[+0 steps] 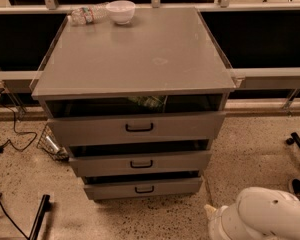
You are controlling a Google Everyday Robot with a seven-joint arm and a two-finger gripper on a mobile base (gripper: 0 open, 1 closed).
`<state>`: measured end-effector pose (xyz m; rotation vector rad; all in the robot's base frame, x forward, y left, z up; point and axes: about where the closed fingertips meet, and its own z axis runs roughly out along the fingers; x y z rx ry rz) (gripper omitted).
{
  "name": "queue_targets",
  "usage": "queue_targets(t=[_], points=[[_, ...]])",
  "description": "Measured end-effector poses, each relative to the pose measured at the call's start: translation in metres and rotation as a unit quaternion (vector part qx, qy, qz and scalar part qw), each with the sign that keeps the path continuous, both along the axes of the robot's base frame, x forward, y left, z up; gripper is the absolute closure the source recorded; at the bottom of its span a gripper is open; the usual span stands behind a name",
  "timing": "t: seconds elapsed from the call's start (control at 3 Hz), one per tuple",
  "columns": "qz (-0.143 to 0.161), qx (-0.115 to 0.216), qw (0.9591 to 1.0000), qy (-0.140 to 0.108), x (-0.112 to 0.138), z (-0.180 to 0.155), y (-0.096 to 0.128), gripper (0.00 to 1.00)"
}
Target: Open bottom drawer
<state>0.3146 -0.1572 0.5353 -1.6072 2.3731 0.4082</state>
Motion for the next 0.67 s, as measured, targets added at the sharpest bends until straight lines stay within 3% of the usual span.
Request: queue_targets(t=[0.67], points=[[-0.004, 0.009, 0.9999, -0.004, -0.0002, -0.0098, 0.0045, 0.00]])
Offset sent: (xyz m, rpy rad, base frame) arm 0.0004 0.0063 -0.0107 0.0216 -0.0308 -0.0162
